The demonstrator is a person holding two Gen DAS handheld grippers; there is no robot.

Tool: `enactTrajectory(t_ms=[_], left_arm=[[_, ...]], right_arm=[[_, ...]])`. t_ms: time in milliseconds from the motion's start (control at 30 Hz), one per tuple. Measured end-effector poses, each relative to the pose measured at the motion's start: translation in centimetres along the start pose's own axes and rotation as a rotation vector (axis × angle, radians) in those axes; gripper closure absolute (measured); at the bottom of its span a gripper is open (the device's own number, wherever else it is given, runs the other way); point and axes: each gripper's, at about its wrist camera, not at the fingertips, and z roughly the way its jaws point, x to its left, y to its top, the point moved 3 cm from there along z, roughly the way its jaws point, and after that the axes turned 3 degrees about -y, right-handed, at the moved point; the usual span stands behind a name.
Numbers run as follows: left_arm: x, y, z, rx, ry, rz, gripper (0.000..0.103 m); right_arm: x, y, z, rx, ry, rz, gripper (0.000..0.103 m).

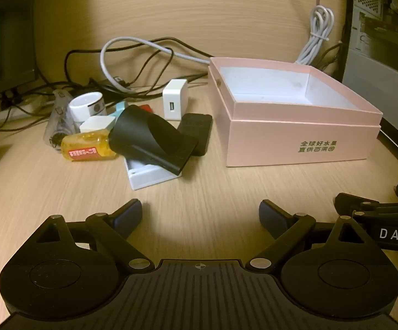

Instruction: Organize rigid objects

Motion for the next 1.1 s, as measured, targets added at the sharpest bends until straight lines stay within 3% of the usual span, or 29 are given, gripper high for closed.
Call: enactTrajectory(t_ms=[1100], left_arm=[[0.08, -0.06, 0.12, 0.001, -0.004, -0.001, 0.007]], right_arm=[[0.04, 0.05, -0.03, 0.000, 0.000, 0.000, 0.000]])
